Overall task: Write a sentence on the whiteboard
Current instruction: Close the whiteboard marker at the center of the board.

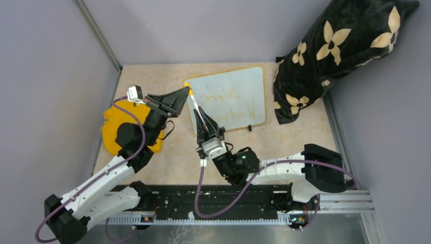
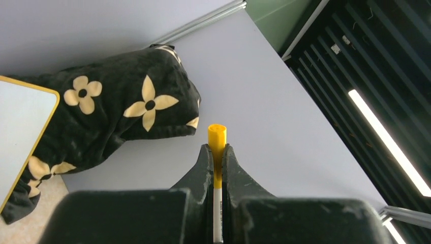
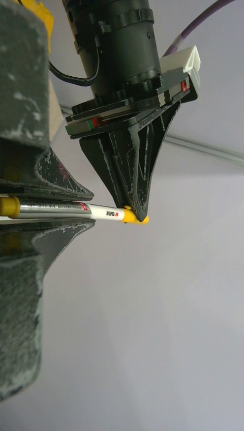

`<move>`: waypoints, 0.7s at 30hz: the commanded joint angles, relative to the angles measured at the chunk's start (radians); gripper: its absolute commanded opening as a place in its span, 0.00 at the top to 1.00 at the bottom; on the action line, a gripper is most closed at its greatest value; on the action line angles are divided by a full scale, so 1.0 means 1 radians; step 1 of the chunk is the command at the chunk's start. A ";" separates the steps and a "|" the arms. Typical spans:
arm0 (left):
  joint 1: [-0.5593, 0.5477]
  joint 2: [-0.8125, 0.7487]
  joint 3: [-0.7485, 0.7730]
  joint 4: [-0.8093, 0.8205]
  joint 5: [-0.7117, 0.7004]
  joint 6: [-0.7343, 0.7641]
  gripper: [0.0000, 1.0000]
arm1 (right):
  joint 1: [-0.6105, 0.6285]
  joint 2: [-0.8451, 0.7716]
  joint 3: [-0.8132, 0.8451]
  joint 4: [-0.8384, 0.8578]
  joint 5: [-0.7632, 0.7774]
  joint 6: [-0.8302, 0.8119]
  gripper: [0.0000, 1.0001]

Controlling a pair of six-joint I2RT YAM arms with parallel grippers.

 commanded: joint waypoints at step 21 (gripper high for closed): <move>-0.272 -0.149 -0.118 -0.158 0.198 0.123 0.93 | -0.048 0.025 0.071 0.147 -0.075 0.028 1.00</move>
